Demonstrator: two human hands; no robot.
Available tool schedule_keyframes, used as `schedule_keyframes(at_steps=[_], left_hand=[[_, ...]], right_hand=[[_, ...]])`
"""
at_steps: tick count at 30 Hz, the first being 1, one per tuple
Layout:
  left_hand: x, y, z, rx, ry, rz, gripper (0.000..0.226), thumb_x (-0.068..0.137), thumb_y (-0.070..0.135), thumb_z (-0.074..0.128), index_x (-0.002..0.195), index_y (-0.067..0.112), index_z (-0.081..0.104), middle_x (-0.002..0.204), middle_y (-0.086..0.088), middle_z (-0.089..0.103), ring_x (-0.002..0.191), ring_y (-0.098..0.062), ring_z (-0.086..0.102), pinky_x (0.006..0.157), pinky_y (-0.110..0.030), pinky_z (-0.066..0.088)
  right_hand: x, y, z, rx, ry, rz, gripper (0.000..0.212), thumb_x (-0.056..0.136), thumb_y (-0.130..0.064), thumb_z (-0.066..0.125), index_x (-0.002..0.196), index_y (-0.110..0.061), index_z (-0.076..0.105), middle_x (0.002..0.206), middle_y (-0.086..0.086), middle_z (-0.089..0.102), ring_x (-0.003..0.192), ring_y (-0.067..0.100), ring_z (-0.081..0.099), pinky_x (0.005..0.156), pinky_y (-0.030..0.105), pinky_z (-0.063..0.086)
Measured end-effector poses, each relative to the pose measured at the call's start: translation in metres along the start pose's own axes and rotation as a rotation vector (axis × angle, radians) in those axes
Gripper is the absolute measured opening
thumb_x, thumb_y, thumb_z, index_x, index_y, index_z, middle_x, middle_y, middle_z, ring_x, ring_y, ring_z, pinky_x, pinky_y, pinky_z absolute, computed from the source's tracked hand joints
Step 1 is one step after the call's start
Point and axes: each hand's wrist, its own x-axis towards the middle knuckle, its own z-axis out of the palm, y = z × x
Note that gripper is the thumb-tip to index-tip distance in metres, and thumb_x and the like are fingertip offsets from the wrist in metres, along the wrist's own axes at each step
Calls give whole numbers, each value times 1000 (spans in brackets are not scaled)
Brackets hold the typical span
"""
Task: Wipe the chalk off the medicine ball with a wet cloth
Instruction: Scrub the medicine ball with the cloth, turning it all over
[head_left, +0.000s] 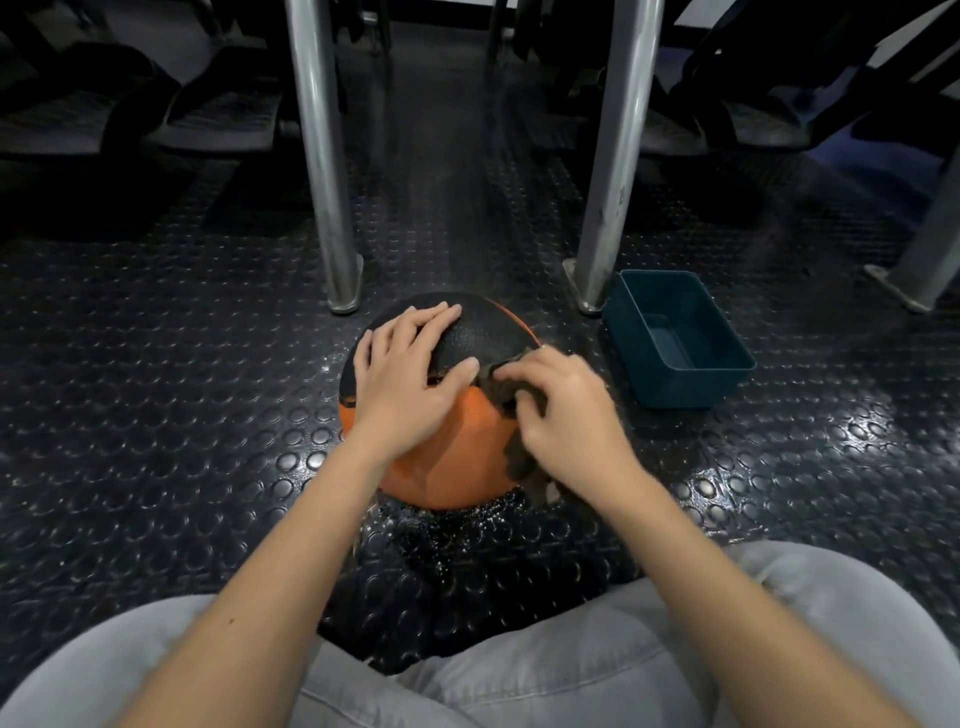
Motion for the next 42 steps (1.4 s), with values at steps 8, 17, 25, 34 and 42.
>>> schedule_keyframes(at_steps=[8, 17, 25, 34, 42], left_hand=[[-1, 1, 1, -86, -12, 96, 70, 71, 65, 31, 134, 40, 44, 131, 29, 35, 137, -8, 23, 116, -38, 4], [-9, 2, 11, -156, 224, 136, 39, 88, 49, 42, 113, 30, 66, 114, 25, 52, 118, 4, 38, 110, -42, 26], [-17, -6, 8, -223, 232, 228, 24, 84, 43, 54, 105, 37, 63, 110, 20, 57, 118, 1, 43, 105, -52, 32], [-24, -13, 20, -70, 247, 706, 24, 95, 35, 50, 115, 26, 59, 119, 5, 58, 114, -18, 54, 108, -44, 33], [-7, -21, 5, 78, 212, 402, 31, 95, 53, 37, 118, 45, 57, 120, 19, 57, 116, -9, 45, 104, -41, 16]], right_hand=[[34, 34, -12, 63, 47, 278, 31, 87, -1, 53, 112, -14, 66, 116, 3, 63, 111, 20, 55, 98, 26, 38], [26, 55, -10, -2, 6, 270, 29, 83, 3, 56, 105, -12, 71, 109, 8, 65, 105, 24, 59, 95, 28, 40], [31, 39, -5, 106, 57, 87, 29, 85, 1, 58, 105, -15, 70, 105, -1, 65, 102, 17, 57, 94, 24, 40], [38, 45, -30, 197, 149, 33, 29, 85, 2, 58, 107, -14, 69, 103, -4, 64, 102, 8, 57, 89, 2, 32], [24, 97, -27, -123, -217, 531, 34, 86, -4, 53, 108, -24, 68, 121, 6, 63, 112, 24, 56, 97, 34, 44]])
